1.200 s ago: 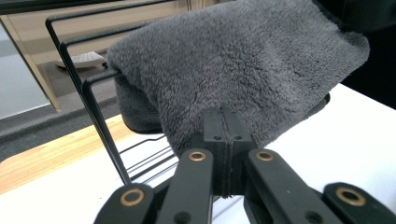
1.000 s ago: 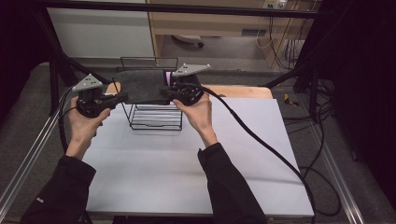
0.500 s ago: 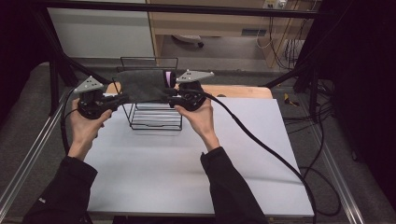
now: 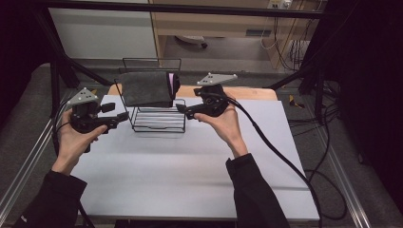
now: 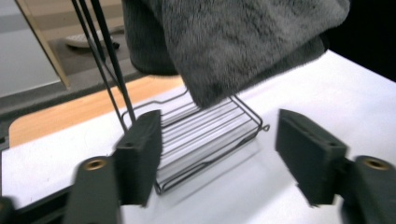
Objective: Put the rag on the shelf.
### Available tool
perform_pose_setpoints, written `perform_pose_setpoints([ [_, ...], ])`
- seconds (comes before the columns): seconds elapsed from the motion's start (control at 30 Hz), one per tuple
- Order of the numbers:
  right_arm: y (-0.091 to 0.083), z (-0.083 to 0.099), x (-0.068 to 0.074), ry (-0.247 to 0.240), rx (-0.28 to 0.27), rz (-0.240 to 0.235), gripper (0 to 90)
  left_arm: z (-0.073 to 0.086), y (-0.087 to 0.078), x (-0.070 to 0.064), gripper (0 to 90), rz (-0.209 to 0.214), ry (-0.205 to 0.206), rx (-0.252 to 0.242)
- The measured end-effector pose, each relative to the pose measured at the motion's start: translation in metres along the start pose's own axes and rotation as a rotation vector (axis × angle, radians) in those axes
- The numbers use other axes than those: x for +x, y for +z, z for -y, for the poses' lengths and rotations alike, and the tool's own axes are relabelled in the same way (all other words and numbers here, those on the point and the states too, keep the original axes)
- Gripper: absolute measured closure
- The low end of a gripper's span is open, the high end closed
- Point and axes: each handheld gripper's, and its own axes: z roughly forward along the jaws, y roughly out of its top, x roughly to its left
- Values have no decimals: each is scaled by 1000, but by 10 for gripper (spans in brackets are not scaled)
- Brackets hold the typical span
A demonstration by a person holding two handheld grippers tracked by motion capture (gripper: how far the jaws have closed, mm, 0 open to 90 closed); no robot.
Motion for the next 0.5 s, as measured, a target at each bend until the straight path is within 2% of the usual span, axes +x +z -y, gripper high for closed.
perform_pose_setpoints([
  [0.13, -14, 9, -9, 8, 35, 20, 93, 9, 2, -2, 200, 2, -7, 24],
  [0.27, -27, 24, -18, 30, 37, 34, 74, 19, 5, -6, 106, 4, -2, 46],
  [0.5, -46, 56, -34, 82, 37, 40, 52, 45, 14, -14, 57, 32, 14, 76],
])
